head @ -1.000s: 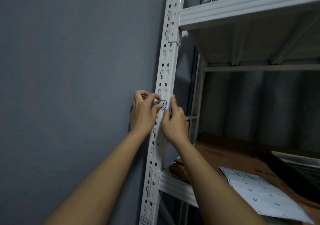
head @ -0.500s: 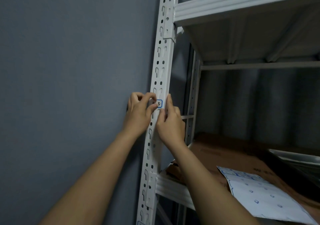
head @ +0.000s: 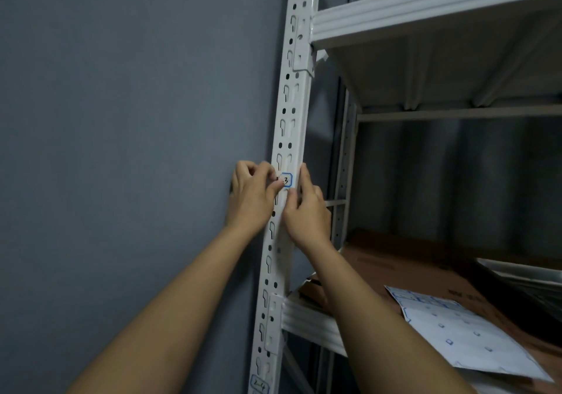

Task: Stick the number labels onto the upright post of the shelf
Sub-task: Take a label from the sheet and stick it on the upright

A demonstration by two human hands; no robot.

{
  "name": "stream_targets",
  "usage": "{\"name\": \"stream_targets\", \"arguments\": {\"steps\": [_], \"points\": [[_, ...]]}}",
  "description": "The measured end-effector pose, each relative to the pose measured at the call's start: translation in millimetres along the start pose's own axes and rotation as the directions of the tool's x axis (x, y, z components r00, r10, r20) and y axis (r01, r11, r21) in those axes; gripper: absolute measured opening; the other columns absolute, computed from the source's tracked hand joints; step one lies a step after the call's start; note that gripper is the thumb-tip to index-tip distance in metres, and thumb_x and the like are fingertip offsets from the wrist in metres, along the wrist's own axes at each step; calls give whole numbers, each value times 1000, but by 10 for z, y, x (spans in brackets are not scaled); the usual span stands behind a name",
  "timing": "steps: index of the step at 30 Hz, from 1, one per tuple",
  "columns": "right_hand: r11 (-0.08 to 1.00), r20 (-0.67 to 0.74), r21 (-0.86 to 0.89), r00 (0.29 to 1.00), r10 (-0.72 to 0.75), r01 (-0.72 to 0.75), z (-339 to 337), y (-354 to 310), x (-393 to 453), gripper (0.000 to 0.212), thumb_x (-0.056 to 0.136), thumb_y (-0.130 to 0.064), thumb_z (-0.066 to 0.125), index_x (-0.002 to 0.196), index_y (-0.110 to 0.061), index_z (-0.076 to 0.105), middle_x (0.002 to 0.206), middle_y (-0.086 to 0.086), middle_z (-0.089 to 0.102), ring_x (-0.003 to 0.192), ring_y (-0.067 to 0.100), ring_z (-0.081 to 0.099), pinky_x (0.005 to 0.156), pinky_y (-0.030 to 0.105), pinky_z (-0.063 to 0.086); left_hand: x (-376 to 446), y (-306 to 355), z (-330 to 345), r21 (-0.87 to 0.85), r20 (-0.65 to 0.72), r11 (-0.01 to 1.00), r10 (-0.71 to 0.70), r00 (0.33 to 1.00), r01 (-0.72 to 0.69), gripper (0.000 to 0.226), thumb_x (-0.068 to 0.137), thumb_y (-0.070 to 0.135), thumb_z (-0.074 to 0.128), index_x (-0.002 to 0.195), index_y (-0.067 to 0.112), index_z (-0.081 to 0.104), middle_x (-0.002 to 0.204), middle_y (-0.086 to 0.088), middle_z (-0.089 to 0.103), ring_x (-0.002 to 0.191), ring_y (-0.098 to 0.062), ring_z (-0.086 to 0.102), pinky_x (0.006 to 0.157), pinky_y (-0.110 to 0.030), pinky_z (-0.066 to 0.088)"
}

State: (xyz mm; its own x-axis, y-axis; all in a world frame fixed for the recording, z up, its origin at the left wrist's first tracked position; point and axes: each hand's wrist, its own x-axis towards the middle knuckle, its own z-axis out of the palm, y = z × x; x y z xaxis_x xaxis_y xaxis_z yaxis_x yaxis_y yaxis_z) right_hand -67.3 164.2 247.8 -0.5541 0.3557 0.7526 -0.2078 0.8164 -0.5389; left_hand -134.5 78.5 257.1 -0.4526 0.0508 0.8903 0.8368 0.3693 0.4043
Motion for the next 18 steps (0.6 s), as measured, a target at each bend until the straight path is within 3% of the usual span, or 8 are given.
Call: {"name": "stream_targets", "arguments": {"steps": [4, 6, 9, 12, 15, 18], "points": [[999, 15, 40, 1000, 4, -4, -14, 31, 7, 54, 102, -34, 37, 152, -37, 17, 130, 4, 49, 106, 24, 58, 90, 39, 48, 42, 66, -27, -221, -16, 959, -185, 983, 177, 27, 83, 27, 69, 100, 23, 49, 108, 5, 41, 106, -18, 53, 91, -29, 42], [997, 10, 72, 1000, -2, 1, -18, 58, 27, 54, 101, -35, 38, 151, -39, 18, 127, 4, 50, 105, 23, 59, 91, 42, 49, 68, 133, -44, -267, -12, 950, -175, 985, 165, 23, 86, 21, 66, 105, 21, 54, 109, 6, 47, 105, -15, 56, 87, -24, 43], [996, 6, 84, 1000, -7, 6, -6, 97, 36, 53, 101, -36, 38, 151, -41, 19, 126, 1, 51, 104, 21, 59, 89, 39, 49, 86, 169, -83, 47, -99, 997, 67, 993, -63, 16, 90, 23, 58, 106, 18, 63, 111, 3, 56, 102, -17, 55, 80, -34, 46], [995, 7, 101, 1000, -21, 21, -10, 134, 57, 53, 102, -37, 38, 150, -42, 17, 127, 0, 50, 102, 18, 59, 87, 39, 50, 100, 122, -81, 366, -87, 878, 362, 928, -308, 7, 86, 16, 64, 90, 11, 67, 93, -3, 61, 85, -25, 58, 65, -31, 37], [994, 2, 108, 1000, -27, 26, 6, 150, 70, 54, 101, -35, 40, 150, -42, 17, 125, 1, 51, 100, 19, 59, 88, 41, 50, 92, 42, -49, 392, -123, 857, 409, 904, -335, 6, 80, 14, 71, 78, 11, 66, 85, -2, 62, 78, -24, 58, 60, -29, 38], [994, -16, 98, 999, -43, 45, 39, 160, 56, 55, 101, -35, 39, 151, -42, 17, 125, 2, 51, 103, 23, 60, 90, 44, 50, 77, -4, -24, 370, -154, 858, 433, 888, -355, 13, 84, 19, 61, 76, 11, 66, 86, -2, 62, 81, -21, 56, 61, -27, 38]]}}
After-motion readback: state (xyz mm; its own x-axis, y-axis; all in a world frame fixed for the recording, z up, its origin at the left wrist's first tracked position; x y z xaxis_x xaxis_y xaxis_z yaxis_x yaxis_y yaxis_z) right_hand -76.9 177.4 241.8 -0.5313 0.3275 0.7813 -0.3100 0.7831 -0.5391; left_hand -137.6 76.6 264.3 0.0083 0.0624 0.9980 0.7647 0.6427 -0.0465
